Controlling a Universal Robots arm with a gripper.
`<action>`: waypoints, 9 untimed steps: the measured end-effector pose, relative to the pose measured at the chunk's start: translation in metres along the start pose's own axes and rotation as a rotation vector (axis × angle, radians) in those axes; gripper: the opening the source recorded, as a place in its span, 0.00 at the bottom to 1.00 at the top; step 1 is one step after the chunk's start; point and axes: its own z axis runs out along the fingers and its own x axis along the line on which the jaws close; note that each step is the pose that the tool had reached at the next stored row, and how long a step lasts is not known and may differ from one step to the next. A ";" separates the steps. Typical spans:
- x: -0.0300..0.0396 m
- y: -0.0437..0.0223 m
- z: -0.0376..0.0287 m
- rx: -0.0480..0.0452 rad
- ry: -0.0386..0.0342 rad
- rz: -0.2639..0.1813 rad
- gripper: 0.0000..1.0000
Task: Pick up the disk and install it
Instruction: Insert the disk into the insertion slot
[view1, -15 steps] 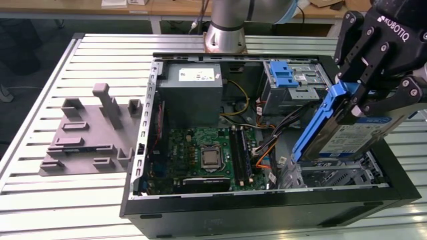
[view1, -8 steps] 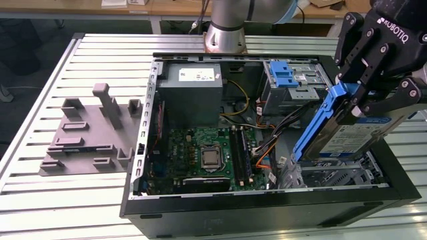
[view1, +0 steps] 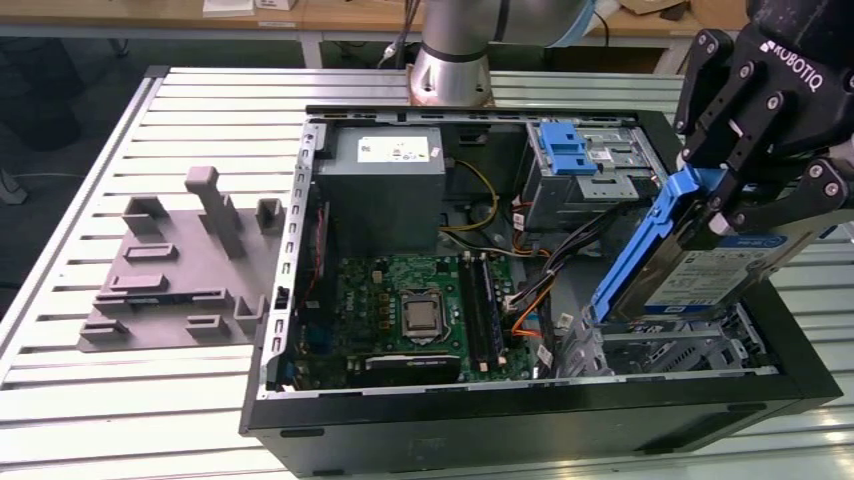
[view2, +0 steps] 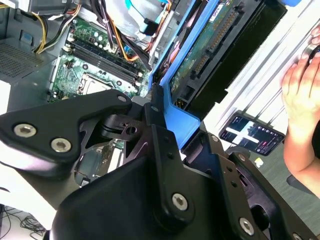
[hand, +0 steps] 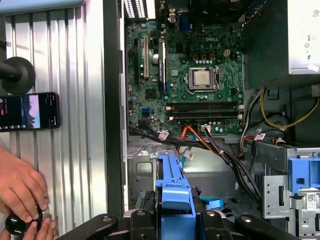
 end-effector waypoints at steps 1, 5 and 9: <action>-0.0002 -0.0010 0.0007 0.0000 0.0001 0.000 0.36; -0.0004 -0.0036 0.0038 0.0000 0.0002 0.000 0.36; -0.0004 -0.0046 0.0066 0.0000 0.0001 0.000 0.36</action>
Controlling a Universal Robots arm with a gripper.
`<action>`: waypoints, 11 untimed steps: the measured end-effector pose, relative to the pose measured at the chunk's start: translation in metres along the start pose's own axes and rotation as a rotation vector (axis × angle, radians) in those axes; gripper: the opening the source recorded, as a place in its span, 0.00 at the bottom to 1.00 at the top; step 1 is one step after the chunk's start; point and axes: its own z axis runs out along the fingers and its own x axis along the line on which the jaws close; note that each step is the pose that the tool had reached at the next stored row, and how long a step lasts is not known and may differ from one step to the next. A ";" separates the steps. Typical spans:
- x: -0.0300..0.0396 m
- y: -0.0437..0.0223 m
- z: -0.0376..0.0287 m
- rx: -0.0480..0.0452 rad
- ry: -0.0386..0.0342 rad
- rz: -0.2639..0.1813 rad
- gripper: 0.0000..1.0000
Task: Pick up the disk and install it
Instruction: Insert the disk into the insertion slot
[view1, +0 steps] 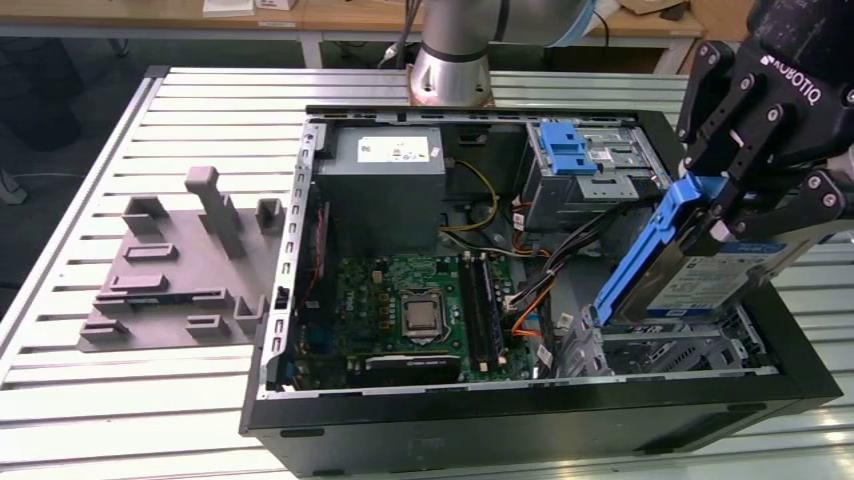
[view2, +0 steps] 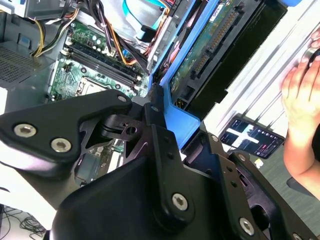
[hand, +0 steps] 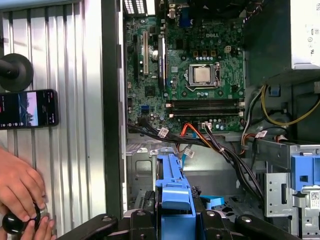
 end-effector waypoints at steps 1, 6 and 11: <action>0.0000 -0.0002 0.0007 0.0000 0.0000 0.000 0.36; -0.0001 -0.0014 0.0038 0.0000 0.0000 0.000 0.36; -0.0001 -0.0015 0.0071 0.0000 0.0000 0.000 0.36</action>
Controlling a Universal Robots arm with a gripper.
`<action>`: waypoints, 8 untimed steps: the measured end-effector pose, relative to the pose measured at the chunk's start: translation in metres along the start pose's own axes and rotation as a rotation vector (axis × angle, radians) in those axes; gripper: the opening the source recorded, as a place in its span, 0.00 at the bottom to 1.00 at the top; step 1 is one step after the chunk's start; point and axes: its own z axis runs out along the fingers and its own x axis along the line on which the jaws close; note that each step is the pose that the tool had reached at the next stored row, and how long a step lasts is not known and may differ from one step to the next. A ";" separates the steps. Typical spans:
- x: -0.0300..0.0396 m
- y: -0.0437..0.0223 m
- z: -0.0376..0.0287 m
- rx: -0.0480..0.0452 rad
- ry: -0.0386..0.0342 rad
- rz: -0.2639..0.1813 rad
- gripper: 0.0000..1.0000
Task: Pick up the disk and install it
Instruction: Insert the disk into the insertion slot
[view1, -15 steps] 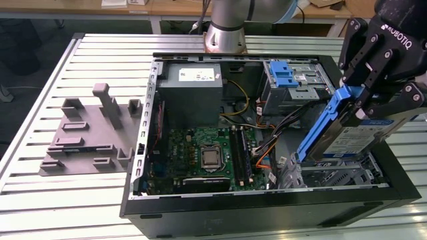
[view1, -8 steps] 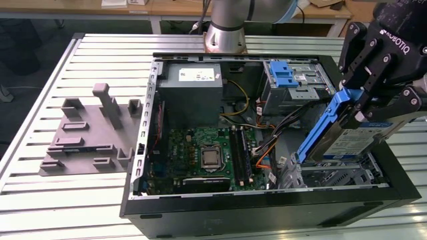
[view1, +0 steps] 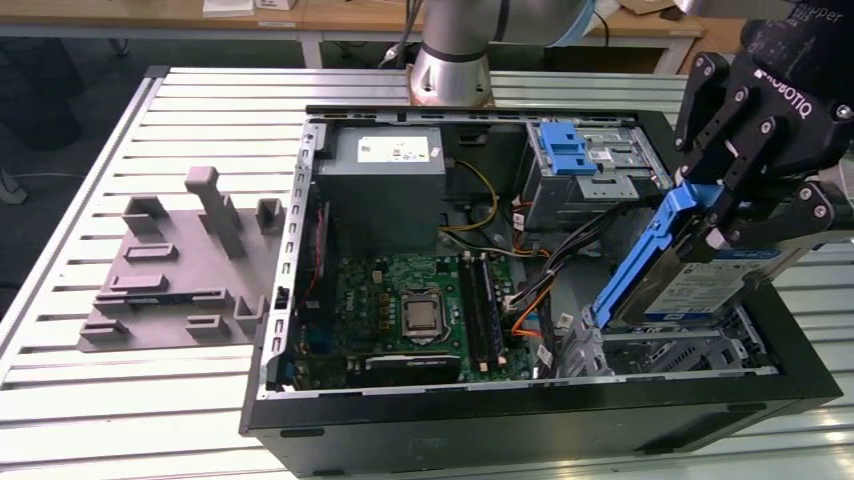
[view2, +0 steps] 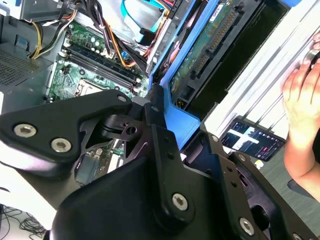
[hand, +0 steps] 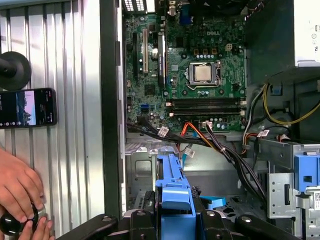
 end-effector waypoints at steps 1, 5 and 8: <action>0.0000 0.0000 0.0007 0.0000 0.0000 0.000 0.36; 0.0000 0.0000 0.0040 0.0000 -0.0001 0.000 0.36; 0.0000 0.0000 0.0062 0.0000 0.0000 0.000 0.36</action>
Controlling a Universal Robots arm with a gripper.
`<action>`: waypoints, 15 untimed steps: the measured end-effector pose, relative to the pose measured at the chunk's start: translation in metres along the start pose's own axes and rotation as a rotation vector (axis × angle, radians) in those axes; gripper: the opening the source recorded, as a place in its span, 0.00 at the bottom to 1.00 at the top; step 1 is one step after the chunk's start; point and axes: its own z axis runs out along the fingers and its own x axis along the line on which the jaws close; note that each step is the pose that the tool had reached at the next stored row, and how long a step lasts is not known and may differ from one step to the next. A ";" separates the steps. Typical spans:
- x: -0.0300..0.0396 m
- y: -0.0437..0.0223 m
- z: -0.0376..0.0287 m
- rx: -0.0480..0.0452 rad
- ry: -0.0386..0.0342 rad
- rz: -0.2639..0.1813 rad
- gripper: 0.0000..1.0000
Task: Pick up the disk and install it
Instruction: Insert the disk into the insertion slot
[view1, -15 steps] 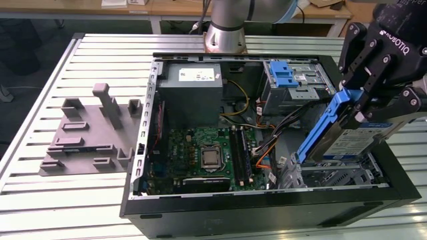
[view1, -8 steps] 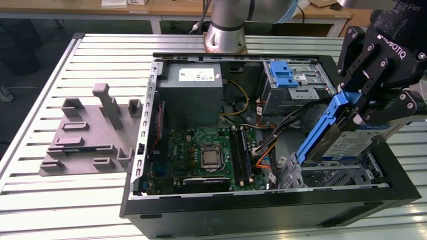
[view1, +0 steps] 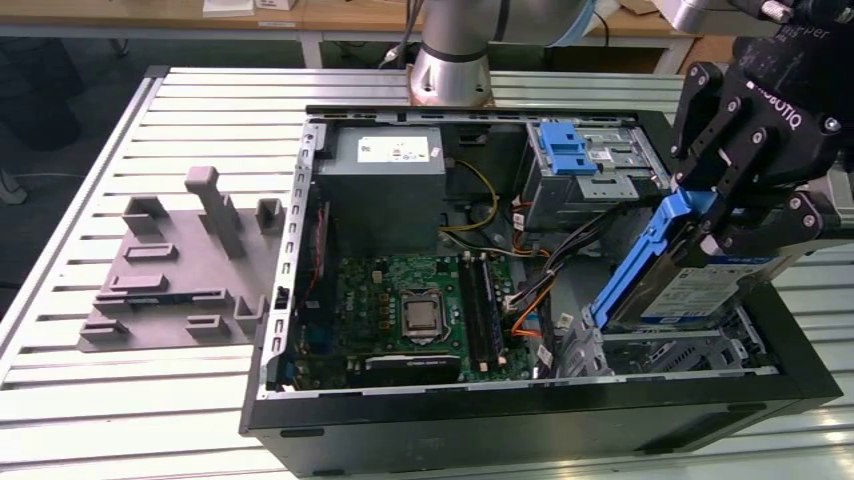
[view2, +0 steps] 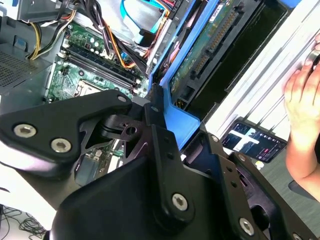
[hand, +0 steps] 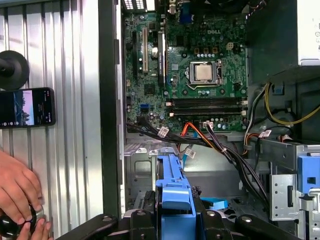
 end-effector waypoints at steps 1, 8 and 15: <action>0.0000 0.0000 0.0004 0.0000 0.0000 0.000 0.36; 0.0000 0.0000 0.0007 0.0000 0.0000 0.000 0.36; 0.0000 0.0000 0.0023 0.0000 -0.0001 0.000 0.44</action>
